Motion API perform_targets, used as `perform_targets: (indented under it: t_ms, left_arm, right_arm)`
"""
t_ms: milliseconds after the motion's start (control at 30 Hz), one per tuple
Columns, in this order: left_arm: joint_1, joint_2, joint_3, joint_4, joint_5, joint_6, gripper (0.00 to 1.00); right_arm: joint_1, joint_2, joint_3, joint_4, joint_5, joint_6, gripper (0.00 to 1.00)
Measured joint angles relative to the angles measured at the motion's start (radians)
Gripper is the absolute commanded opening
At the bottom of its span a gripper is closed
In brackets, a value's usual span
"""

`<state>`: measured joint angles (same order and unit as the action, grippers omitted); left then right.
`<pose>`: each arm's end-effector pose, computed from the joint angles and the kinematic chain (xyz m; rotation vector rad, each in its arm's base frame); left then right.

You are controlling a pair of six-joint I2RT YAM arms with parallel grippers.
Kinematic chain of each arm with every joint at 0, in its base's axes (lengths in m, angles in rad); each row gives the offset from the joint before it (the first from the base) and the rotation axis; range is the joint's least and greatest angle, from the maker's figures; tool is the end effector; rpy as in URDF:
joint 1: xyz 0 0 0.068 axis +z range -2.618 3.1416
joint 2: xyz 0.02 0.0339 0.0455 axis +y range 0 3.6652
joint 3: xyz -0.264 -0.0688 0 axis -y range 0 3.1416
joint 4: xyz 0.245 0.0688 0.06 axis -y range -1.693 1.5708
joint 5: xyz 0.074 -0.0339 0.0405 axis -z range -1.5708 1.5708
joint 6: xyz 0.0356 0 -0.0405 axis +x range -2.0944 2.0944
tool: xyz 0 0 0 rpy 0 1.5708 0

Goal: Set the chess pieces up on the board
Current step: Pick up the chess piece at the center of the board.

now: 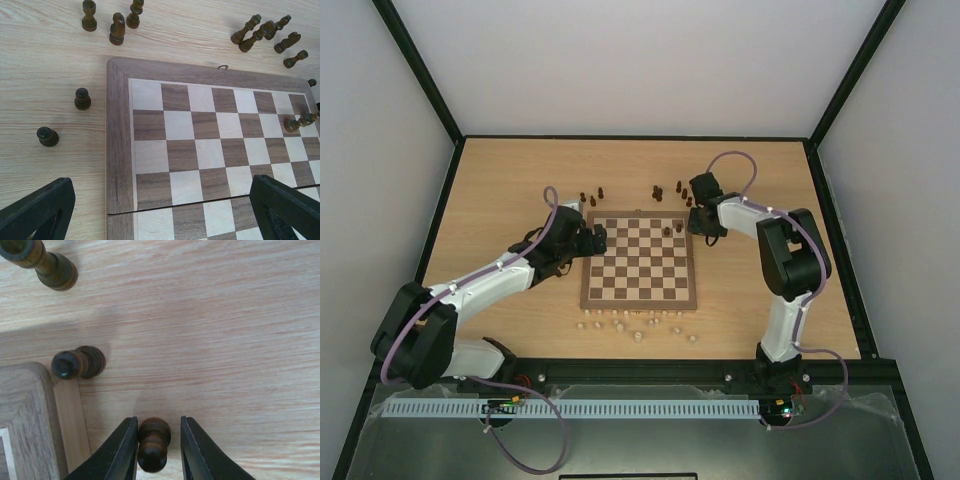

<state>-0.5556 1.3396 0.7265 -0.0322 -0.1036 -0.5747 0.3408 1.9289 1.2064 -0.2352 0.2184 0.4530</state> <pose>0.2414 -0.1455 0.2128 -0.0800 2.2586 -0.5047 0.3782 0.1259 0.1548 0.2263 2.4860 0.0530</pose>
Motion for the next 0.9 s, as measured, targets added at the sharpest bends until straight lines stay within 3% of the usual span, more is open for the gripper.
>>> perform_targets:
  t_ms: [300,633,900]
  left_arm:
    - [0.000,0.002,-0.004,0.004,0.000,0.000,0.99]
    - [0.000,0.005,-0.004,0.005,0.000,0.000,0.99]
    - [0.000,0.005,-0.004,0.005,0.000,0.000,0.99]
  right_arm:
    - [0.002,-0.024,-0.013,-0.003,0.000,0.000,0.25]
    - [0.006,-0.034,-0.013,-0.003,0.004,0.000,0.08]
    - [0.014,-0.043,-0.013,-0.008,0.019,0.000,0.05]
